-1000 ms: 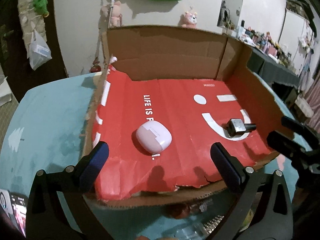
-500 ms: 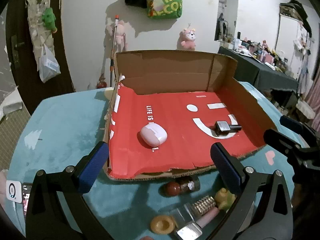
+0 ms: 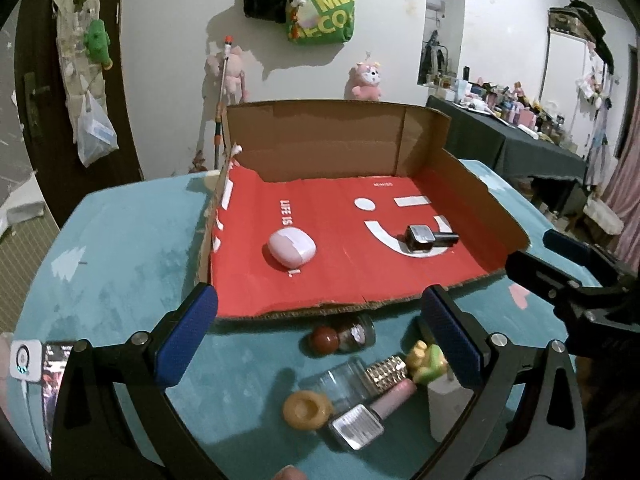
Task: Organize rigid objects
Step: 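Withdraw both grippers from the box back toward the remaining items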
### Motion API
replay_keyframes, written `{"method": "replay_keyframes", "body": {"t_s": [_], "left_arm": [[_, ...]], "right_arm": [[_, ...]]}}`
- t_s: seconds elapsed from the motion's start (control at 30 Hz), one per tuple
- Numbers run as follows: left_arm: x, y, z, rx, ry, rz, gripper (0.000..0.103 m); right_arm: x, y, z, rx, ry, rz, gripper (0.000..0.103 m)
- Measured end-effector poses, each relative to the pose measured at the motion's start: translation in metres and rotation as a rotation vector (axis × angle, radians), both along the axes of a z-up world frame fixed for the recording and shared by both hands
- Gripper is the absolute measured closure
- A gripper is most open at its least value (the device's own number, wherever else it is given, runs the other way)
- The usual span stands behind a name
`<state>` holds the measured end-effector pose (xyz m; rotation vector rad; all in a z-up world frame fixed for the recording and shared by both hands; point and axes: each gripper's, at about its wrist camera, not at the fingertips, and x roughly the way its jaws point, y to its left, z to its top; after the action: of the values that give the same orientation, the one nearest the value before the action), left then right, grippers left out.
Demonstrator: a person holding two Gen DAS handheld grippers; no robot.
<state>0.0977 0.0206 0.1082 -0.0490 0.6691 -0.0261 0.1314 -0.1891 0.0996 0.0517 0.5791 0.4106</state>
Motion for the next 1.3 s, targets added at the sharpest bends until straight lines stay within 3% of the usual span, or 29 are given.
{"method": "replay_keyframes", "body": {"t_s": [1.3], "left_arm": [[-0.036, -0.006, -0.043, -0.024, 0.125, 0.002, 0.0]], "right_arm": [[-0.042, -0.002, -0.033, -0.021, 0.09, 0.009, 0.0]]}}
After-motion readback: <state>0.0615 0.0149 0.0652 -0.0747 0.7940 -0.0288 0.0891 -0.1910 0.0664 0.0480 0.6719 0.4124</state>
